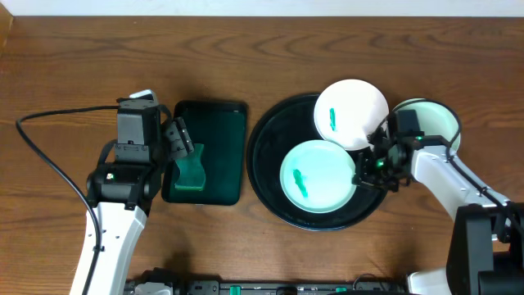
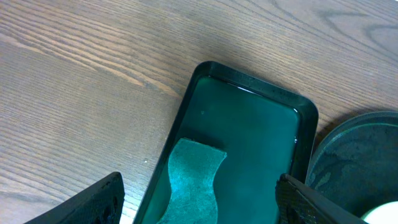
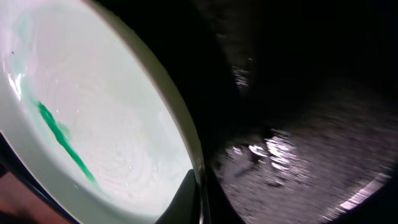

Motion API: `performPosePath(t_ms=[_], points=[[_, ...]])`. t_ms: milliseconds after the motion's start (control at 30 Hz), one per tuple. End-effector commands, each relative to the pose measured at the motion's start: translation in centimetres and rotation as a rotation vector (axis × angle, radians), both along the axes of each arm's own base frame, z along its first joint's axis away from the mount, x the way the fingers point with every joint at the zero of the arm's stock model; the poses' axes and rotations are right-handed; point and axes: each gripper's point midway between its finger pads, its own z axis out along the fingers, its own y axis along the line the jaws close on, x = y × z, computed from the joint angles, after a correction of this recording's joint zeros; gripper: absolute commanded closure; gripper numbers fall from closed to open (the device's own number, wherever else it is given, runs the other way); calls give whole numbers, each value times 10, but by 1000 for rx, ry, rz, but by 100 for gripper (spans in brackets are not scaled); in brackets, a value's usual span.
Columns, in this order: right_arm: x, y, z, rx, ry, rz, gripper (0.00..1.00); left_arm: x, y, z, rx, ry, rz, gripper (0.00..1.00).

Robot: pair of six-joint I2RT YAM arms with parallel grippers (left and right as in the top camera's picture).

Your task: Clean dirty plates on tray and stack at the side

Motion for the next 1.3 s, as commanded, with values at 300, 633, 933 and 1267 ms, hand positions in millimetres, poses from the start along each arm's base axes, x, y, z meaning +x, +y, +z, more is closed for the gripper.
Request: performPosePath(t_ms=[300,633,933,1267], points=[[3,43,-1,-70,-17,-95,98,4,3,8,12,-18,12,22],[7,48,2,-65,-51,-55,71,4,3,8,12,-18,12,22],[35,57,29,-62,-201,132,62,4,3,8,12,-18,12,22],[60,40,44,-205,-317,227,59,4,3,8,12,-18,12,22]])
